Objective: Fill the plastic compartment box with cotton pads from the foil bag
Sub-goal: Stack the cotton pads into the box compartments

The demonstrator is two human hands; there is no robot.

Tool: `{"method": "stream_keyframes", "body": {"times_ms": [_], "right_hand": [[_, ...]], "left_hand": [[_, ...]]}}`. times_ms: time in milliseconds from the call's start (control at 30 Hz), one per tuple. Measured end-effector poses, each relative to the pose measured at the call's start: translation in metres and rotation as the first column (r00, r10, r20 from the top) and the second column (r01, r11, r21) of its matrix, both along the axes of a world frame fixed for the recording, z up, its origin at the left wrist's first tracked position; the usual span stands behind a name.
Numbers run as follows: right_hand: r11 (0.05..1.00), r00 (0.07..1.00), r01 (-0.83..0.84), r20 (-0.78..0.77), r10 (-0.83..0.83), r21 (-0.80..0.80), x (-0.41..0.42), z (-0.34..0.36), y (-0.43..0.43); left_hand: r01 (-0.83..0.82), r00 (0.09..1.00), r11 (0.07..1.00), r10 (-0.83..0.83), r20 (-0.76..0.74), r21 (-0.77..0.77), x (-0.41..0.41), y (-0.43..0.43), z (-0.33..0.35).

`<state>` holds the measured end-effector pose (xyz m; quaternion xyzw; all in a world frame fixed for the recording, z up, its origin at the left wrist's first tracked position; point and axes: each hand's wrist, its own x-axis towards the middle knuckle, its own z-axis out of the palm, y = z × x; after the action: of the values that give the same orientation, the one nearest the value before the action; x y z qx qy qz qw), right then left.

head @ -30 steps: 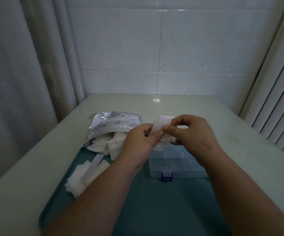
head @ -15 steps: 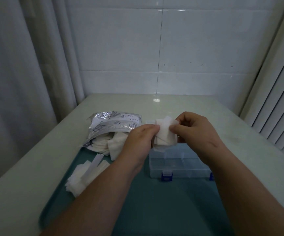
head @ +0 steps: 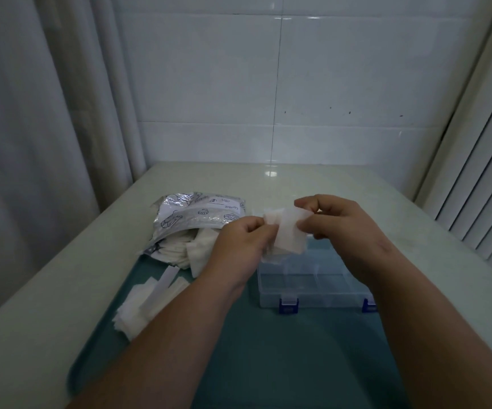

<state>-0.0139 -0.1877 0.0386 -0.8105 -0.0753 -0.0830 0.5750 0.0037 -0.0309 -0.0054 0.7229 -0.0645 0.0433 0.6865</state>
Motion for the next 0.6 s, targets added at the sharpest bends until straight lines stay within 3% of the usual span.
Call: {"method": "stream_keyframes", "body": {"times_ms": [100, 267, 433, 600], "right_hand": [[0.999, 0.999, -0.032, -0.02, 0.032, -0.018, -0.0011, 0.0016, -0.0015], [0.982, 0.993, 0.115, 0.01, -0.114, -0.147, 0.0052, -0.0048, -0.0004], [0.967, 0.99, 0.143, 0.04, -0.138, -0.212, 0.0062, -0.0072, 0.0019], [0.99, 0.99, 0.139, -0.023, -0.139, 0.014, 0.0036, -0.0007, -0.0031]], "left_hand": [[0.017, 1.0, 1.0, -0.017, 0.01, 0.026, -0.0021, -0.0003, 0.0011], [0.044, 0.999, 0.995, -0.046, 0.025, 0.086, -0.0058, -0.0017, 0.0044], [0.034, 0.999, 0.997, -0.036, 0.025, 0.072, -0.0058, -0.0025, 0.005], [-0.021, 1.0, 1.0, 0.021, -0.015, -0.008, -0.0029, -0.0025, 0.006]]}}
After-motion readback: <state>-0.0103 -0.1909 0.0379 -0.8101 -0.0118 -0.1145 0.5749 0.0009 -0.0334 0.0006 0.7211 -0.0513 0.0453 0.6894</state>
